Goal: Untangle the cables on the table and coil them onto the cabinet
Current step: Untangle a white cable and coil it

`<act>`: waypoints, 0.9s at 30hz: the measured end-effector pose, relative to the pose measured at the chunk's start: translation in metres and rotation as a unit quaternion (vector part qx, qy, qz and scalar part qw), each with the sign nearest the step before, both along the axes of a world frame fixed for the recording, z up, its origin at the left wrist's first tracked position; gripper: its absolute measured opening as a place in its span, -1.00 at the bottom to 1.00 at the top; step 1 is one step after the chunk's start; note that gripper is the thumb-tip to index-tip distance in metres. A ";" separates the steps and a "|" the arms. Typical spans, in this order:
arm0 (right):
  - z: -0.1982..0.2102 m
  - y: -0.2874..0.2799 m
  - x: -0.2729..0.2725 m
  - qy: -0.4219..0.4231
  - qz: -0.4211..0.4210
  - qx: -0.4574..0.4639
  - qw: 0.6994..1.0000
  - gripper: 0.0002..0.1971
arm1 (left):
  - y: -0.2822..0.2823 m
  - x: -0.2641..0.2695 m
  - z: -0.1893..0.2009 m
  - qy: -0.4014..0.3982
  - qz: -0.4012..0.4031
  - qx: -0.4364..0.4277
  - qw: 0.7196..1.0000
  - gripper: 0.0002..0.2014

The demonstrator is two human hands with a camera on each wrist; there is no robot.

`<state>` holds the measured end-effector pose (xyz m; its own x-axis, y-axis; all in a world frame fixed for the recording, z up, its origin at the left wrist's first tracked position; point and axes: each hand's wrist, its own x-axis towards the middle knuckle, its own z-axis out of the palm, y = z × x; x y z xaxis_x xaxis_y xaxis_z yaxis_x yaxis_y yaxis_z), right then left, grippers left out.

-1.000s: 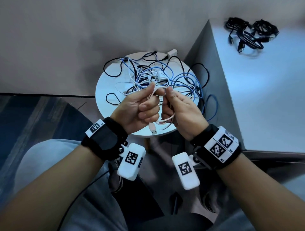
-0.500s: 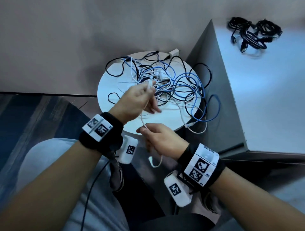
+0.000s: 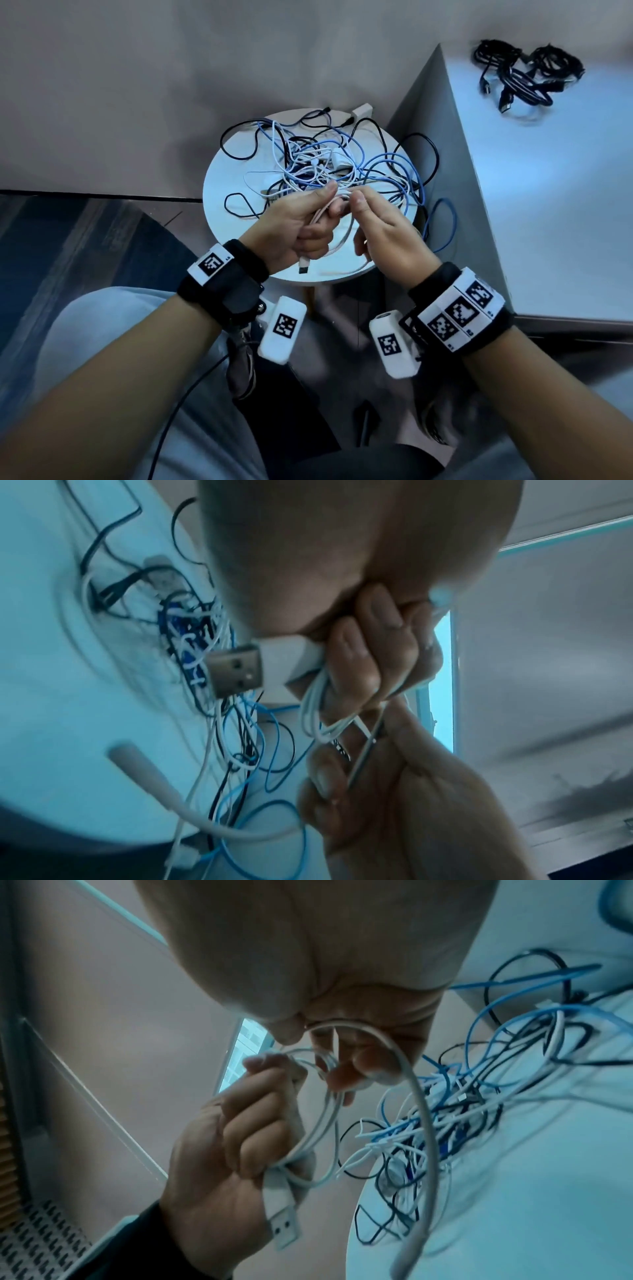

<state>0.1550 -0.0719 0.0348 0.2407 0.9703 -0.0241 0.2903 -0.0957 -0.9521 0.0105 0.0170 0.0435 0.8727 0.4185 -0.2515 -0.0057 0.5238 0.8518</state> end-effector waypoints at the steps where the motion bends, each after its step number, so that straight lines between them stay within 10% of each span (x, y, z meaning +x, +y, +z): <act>1: -0.001 0.000 -0.002 0.020 -0.002 -0.010 1.000 -0.68 | -0.003 0.002 -0.003 -0.015 0.004 -0.021 1.000 -0.57; 12: 0.000 0.006 -0.011 0.371 -0.077 -0.047 0.924 -0.64 | -0.013 0.012 -0.002 -0.095 0.069 -0.138 0.983 -0.63; 27: -0.013 -0.001 -0.030 0.381 -0.074 -0.127 0.913 -0.69 | 0.004 0.003 -0.006 -0.107 0.102 -0.114 0.982 -0.67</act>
<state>0.1250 -0.0730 0.0214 0.1876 0.8686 -0.4587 -0.4812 -0.3259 -0.8138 0.0133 0.0210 0.0373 0.8192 0.5450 -0.1788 -0.2977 0.6704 0.6796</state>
